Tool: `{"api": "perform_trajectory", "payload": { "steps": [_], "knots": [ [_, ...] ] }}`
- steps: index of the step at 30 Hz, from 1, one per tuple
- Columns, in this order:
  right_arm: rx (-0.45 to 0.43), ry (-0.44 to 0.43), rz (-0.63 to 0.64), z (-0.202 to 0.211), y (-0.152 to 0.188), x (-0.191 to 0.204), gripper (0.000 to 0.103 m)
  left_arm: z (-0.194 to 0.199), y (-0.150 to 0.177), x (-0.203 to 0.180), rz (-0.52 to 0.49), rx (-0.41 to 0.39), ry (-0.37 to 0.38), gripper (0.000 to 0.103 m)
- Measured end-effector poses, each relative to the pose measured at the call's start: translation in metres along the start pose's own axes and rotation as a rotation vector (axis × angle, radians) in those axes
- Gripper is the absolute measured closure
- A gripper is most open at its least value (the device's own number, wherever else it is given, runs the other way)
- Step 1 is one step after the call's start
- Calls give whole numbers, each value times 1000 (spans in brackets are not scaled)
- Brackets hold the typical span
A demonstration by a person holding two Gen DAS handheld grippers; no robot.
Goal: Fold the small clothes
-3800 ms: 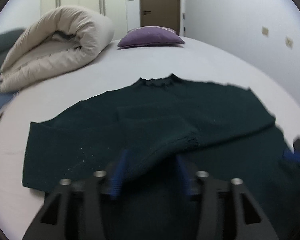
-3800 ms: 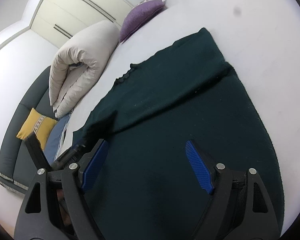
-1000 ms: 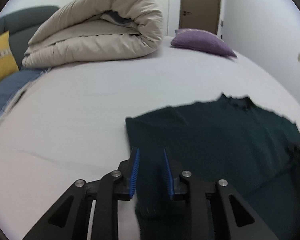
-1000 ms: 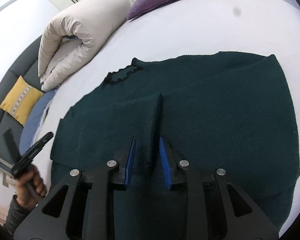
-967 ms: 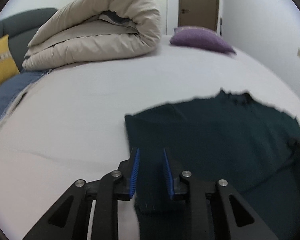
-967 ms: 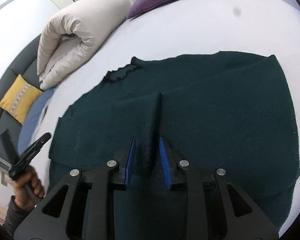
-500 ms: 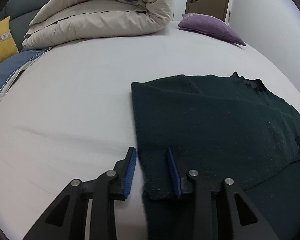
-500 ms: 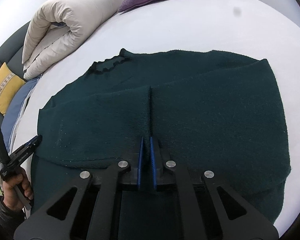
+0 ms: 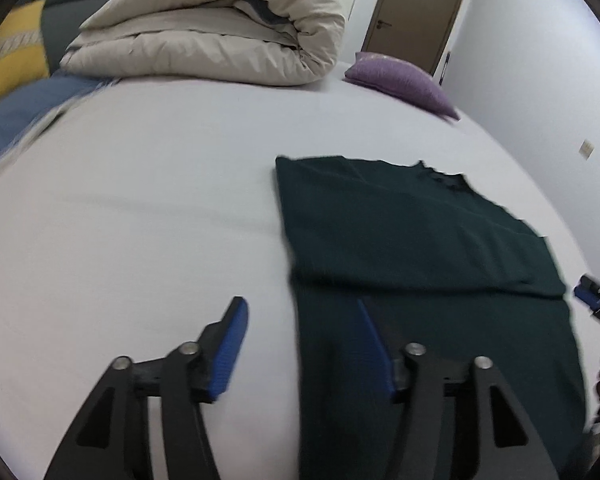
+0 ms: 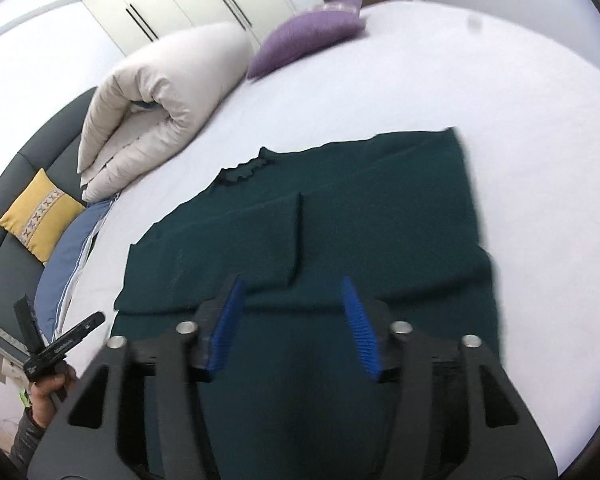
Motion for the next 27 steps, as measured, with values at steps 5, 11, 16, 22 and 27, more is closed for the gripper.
{"api": "perform_trajectory", "payload": {
  "steps": [5, 11, 16, 22, 27],
  "knots": [
    [22, -1, -24, 55, 51, -17, 51, 46, 56, 5, 64, 52, 60, 36],
    [42, 7, -96, 106, 110, -56, 51, 76, 119, 2, 101, 177, 143, 36],
    [71, -3, -132, 132, 140, -83, 51, 93, 154, 0, 124, 239, 193, 36],
    [105, -10, -193, 149, 167, -111, 51, 101, 172, -3, 118, 291, 241, 40],
    [135, -12, -209, 166, 182, -127, 51, 100, 177, -3, 114, 320, 248, 51]
  ]
}}
Point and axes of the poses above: each gripper's, at about its wrist camera, not at the fingertips, and z roughly against the way its jaws point, x to its left, y to its underside, the point moved 5 cm from there along -z, roughly the way its jaws point, and after that the axes turned 2 degrees about -x, right-handed, at the moved point
